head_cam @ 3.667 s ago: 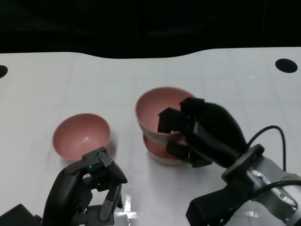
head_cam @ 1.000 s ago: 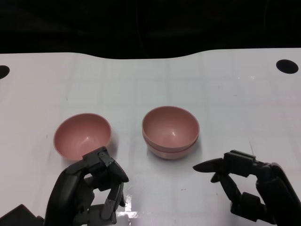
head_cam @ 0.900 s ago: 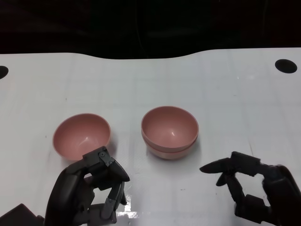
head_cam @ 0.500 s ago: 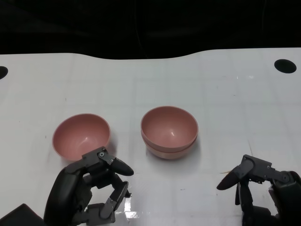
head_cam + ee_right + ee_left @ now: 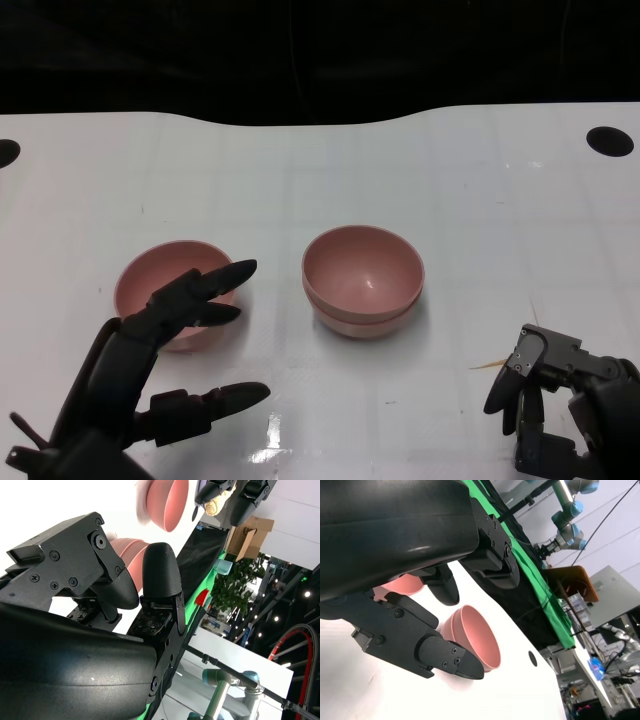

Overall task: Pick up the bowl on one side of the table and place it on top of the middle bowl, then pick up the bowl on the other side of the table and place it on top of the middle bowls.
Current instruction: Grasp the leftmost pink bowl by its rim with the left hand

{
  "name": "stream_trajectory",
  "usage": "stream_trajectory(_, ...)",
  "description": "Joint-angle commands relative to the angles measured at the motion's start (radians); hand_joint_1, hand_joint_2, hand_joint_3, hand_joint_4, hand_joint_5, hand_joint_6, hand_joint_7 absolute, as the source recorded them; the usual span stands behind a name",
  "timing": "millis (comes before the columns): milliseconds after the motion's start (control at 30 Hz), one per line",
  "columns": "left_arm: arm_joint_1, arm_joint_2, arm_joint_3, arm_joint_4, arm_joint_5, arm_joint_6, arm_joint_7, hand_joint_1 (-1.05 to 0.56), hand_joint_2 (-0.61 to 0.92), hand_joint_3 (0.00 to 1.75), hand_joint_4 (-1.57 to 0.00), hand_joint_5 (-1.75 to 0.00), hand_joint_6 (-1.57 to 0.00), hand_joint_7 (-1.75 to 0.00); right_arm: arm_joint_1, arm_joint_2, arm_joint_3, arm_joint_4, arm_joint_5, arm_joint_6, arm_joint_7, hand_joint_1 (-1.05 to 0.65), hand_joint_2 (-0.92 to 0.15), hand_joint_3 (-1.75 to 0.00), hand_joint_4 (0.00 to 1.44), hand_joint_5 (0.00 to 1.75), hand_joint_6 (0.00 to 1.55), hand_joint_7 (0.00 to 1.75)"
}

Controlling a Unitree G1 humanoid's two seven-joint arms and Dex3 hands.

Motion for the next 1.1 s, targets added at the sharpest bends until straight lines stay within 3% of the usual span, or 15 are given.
stream_trajectory(33, -0.013, 0.066, 0.021, -0.052, 0.126, 0.022, 0.055, -0.53, 0.92, 0.01, -0.19, -0.75, -0.33, -0.06, 0.000, 0.004, -0.019, 0.000, -0.006, 0.011, 0.000, -0.09, -0.22, -1.65, 0.93, 1.75, 0.84, 1.53)
stream_trajectory(233, -0.067, 0.163, -0.008, -0.109, 0.422, 0.157, 0.072, -0.58, 0.92, 0.04, -0.12, -0.59, -0.30, -0.02, -0.003, 0.023, -0.022, 0.002, -0.014, 0.013, -0.002, -0.07, -0.22, -1.65, 0.93, 1.75, 0.84, 1.52)
stream_trajectory(500, -0.182, 0.215, -0.106, -0.072, 0.603, 0.364, -0.020, -0.51, 0.91, 0.01, -0.19, -0.47, -0.30, -0.01, -0.007, 0.036, -0.024, 0.000, -0.042, 0.026, -0.005, -0.06, -0.22, -1.67, 0.93, 1.75, 0.84, 1.51)
stream_trajectory(700, -0.254, 0.236, -0.179, 0.022, 0.668, 0.426, -0.021, -0.52, 0.91, 0.00, -0.29, -0.38, -0.34, -0.01, 0.009, 0.045, -0.024, -0.017, -0.044, 0.035, -0.003, -0.05, -0.23, -1.66, 0.93, 1.75, 0.84, 1.51)
stream_trajectory(933, -0.362, 0.253, -0.282, 0.170, 0.707, 0.501, -0.101, -0.54, 0.92, 0.03, -0.36, -0.30, -0.37, -0.01, 0.027, 0.046, -0.021, -0.039, -0.063, 0.040, -0.004, -0.05, -0.22, -1.65, 0.93, 1.75, 0.85, 1.49)
stream_trajectory(1100, -0.416, 0.260, -0.333, 0.250, 0.706, 0.509, -0.112, -0.44, 0.92, 0.04, -0.50, -0.20, -0.47, -0.04, 0.039, 0.051, -0.019, -0.058, -0.060, 0.049, -0.003, -0.04, -0.23, -1.65, 0.92, 1.75, 0.86, 1.47)
